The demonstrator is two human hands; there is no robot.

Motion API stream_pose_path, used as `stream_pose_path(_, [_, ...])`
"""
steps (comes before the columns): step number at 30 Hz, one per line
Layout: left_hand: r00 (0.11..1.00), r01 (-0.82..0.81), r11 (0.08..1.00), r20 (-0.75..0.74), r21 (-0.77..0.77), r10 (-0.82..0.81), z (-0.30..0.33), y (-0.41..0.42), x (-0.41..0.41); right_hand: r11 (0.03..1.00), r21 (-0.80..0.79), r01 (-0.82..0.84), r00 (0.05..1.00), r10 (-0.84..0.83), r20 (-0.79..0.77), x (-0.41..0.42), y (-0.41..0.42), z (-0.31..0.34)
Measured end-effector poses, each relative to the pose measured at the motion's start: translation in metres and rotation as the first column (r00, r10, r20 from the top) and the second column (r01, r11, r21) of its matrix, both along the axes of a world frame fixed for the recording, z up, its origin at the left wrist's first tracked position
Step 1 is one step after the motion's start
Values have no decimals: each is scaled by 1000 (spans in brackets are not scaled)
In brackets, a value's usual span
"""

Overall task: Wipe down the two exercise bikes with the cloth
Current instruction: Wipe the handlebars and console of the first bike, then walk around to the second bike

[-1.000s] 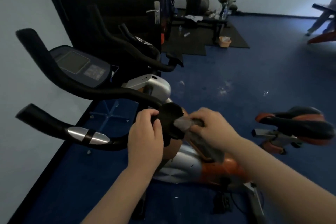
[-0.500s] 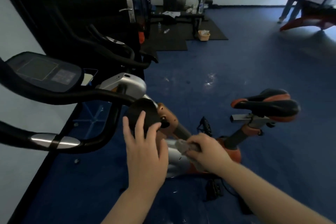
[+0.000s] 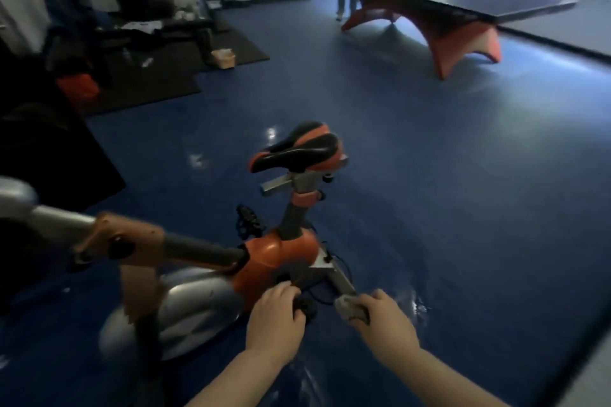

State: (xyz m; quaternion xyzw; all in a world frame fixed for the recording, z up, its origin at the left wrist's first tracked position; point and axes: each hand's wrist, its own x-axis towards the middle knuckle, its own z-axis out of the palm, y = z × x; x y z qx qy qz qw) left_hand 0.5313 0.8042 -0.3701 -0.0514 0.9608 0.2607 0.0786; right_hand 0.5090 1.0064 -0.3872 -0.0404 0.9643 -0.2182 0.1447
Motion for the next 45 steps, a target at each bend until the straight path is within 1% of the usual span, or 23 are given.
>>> stream_pose_path(3, [986, 141, 990, 95, -6, -140, -10, 39, -15, 988, -11, 154, 987, -154, 37, 11, 48, -11])
stream_pose_path(5, [967, 208, 978, 150, -8, -205, -15, 60, -28, 968, -38, 247, 968, -245, 61, 10, 72, -13])
stream_pose_path(9, [945, 276, 961, 183, -2, -271, -27, 95, -66, 941, -61, 333, 943, -331, 41, -11, 97, -22])
stream_pose_path(13, [924, 308, 950, 224, 50, -311, -45, 127, -116, 939, -53, 339, 939, -335, 74, -52, 113, -33])
stream_pose_path(15, [912, 320, 945, 252, 63, -325, -51, 139, -144, 938, -16, 346, 932, -341, 124, -77, 127, -38])
stream_pose_path(19, [910, 309, 951, 280, 29, -304, -57, 152, -203, 946, 45, 322, 921, -324, 217, -137, 159, -39])
stream_pose_path(23, [905, 325, 945, 295, -19, -306, -55, 167, -264, 943, 88, 322, 925, -333, 185, -193, 180, -37])
stream_pose_path(27, [898, 304, 953, 332, 9, -289, -54, 199, -315, 944, 43, 328, 926, -330, 183, -248, 204, -37])
stream_pose_path(30, [901, 262, 965, 352, 28, -254, -61, 226, -356, 954, 19, 299, 935, -297, 194, -299, 229, -41])
stream_pose_path(33, [916, 194, 981, 356, 13, -186, -67, 254, -404, 976, 27, 215, 957, -216, 192, -357, 260, -45])
stream_pose_path(37, [928, 67, 998, 367, 11, -66, -66, 292, -466, 996, 71, 46, 981, -58, 184, -443, 308, -40])
stream_pose_path(40, [939, -38, 999, 343, 37, 23, -63, 316, -505, 988, 124, -97, 979, 72, 192, -507, 335, -32])
stream_pose_path(42, [937, -101, 994, 340, 51, 78, -58, 324, -525, 978, 147, -149, 972, 118, 202, -547, 341, -24])
stream_pose_path(45, [925, -200, 978, 339, 55, 170, -56, 316, -553, 971, 122, -206, 966, 183, 180, -603, 328, -22])
